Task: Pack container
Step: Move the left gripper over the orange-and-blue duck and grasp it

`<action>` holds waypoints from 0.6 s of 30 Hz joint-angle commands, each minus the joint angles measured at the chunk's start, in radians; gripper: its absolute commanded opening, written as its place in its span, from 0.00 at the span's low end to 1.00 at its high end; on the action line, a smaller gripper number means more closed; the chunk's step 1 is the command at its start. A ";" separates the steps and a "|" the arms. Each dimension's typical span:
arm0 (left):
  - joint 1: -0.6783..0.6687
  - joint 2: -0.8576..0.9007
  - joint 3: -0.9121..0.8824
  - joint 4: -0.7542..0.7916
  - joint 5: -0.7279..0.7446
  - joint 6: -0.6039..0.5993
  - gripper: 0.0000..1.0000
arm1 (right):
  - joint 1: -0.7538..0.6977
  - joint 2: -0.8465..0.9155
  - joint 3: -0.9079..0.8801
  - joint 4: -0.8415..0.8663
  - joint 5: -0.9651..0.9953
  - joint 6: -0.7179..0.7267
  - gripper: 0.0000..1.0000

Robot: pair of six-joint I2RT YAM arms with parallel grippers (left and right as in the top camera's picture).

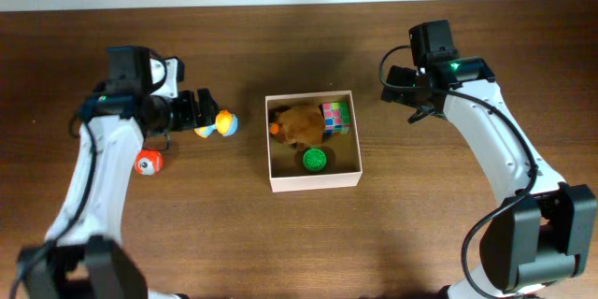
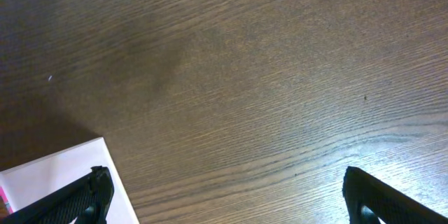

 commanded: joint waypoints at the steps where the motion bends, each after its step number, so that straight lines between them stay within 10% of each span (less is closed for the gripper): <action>1: 0.002 0.089 0.015 0.011 0.006 0.016 0.99 | -0.006 0.002 0.020 0.000 0.016 0.008 0.99; 18: -0.096 0.181 0.014 0.196 -0.282 0.022 0.99 | -0.006 0.002 0.020 0.000 0.016 0.008 0.99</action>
